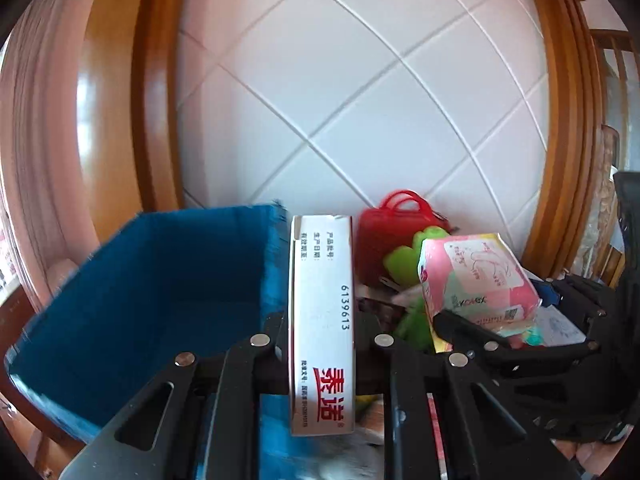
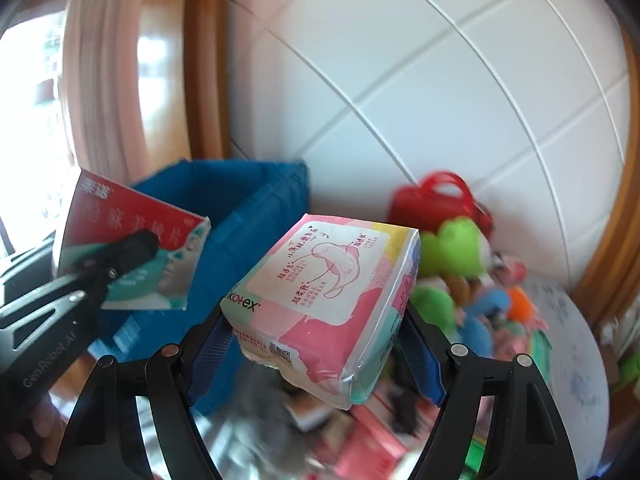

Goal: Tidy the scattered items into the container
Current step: 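Carry the white box and pink pack with both tools over the crate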

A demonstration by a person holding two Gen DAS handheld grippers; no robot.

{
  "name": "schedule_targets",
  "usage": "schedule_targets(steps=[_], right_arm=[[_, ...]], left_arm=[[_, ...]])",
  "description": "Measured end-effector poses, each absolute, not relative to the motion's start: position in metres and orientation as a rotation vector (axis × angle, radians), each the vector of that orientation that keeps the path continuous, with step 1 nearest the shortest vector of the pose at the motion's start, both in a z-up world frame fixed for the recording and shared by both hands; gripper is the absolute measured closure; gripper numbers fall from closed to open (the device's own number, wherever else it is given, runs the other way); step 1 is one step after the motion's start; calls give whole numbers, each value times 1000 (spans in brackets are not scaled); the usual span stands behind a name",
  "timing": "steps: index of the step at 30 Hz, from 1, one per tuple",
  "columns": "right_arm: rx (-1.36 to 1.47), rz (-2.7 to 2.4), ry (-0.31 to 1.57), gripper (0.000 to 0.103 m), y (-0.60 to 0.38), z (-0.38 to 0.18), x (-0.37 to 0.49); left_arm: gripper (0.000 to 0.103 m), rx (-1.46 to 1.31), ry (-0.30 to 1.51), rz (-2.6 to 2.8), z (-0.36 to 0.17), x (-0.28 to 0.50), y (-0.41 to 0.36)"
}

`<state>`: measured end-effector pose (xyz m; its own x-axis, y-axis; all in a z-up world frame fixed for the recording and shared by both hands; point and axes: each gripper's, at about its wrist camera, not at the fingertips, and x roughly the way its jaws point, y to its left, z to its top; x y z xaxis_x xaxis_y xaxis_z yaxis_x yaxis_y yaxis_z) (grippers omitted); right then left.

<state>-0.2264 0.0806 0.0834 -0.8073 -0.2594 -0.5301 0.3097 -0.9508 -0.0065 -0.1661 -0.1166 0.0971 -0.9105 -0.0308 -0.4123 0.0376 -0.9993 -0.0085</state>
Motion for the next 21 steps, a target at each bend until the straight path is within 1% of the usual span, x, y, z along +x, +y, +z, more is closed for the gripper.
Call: schedule_targets(steps=[5,8,11,13,16,19,21], right_arm=[[734,-2704,140,24,-14,116,-256],[764,-2667,157,24,-75,127,-284],[846,-2650,184,24,-128,125,-320],[924,-2639,212,24,-159,116,-346],[1075,-2610,267,24,-197,87,-387],[1227,-2591,337,24,-222,50,-422],[1359,-2544,340,24,-232,18,-445]], left_arm=[[85,634,-68,-2981,123,-183,-216],[85,738,-100,-2938,123,-210,-273],[85,906,-73,-2866,107,-250,-326],[85,1058,-48,-2816,88,-283,-356],[85,1270,24,-2736,55,-322,-387],[85,1460,99,-2651,18,-346,-405],[85,1593,152,-2578,-12,-358,-417]])
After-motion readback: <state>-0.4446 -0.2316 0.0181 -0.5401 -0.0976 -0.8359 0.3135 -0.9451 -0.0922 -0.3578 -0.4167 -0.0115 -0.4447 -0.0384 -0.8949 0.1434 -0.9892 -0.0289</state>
